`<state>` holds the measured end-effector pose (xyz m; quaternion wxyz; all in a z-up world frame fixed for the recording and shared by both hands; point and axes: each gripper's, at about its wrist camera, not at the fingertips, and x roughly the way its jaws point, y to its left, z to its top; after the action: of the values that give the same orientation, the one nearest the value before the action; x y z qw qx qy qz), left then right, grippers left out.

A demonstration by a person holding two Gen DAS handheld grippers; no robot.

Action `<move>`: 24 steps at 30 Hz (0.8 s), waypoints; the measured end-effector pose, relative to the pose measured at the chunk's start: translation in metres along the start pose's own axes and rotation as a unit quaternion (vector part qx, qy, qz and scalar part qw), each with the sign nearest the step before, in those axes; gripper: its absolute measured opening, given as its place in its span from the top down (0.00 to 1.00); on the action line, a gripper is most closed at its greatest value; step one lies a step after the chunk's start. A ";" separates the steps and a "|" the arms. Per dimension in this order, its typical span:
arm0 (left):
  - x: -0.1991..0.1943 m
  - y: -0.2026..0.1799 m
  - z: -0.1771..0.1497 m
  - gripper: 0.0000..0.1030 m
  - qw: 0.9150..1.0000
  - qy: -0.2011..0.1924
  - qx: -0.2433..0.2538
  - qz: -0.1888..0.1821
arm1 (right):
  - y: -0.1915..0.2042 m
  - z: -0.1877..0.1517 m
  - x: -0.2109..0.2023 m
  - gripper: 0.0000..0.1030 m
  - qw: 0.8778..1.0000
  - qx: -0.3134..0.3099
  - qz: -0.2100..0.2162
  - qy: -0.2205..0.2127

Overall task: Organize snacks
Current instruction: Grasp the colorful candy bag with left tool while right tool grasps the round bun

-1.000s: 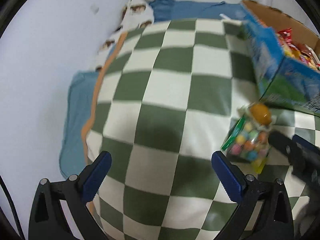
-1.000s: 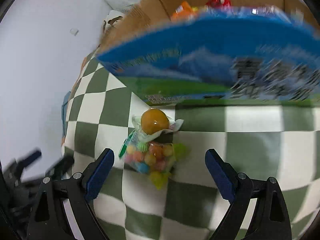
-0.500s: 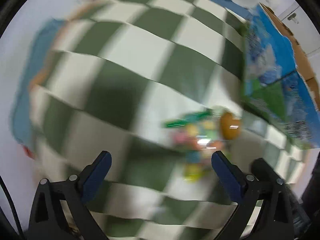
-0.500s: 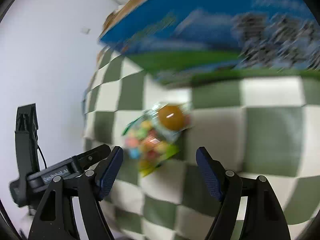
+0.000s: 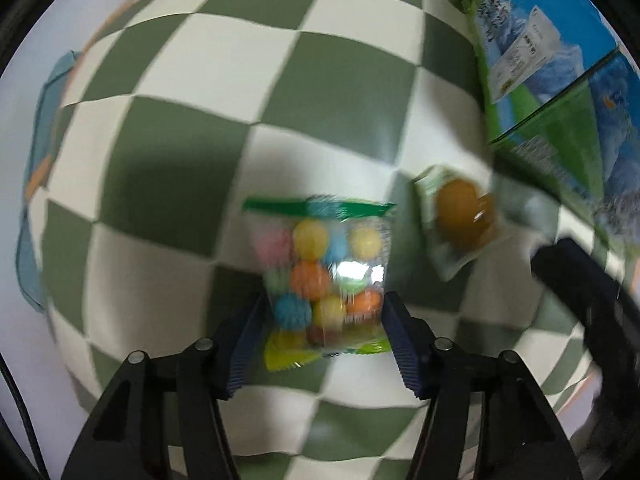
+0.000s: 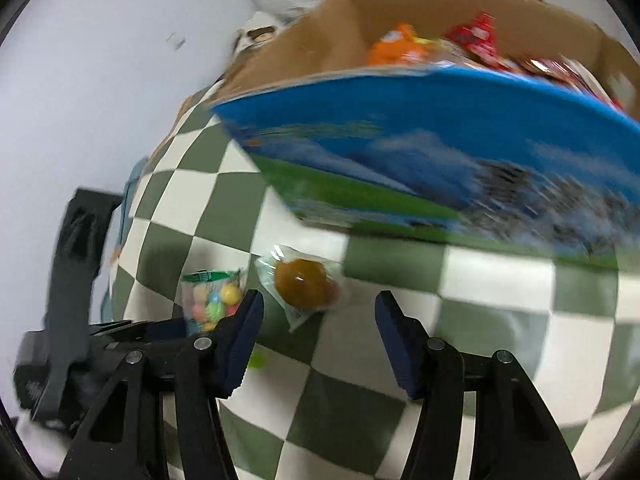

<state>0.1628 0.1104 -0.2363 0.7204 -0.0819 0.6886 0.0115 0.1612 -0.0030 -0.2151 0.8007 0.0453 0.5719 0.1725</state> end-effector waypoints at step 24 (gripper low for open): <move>0.018 -0.061 -0.065 0.47 0.996 0.047 0.047 -0.058 | -0.066 -0.062 -0.031 0.59 0.987 0.059 -0.128 0.080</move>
<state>0.1071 0.0401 -0.2510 0.6896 -0.0887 0.7156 -0.0666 0.1088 -0.0825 -0.2259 0.7634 0.0051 0.6448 0.0375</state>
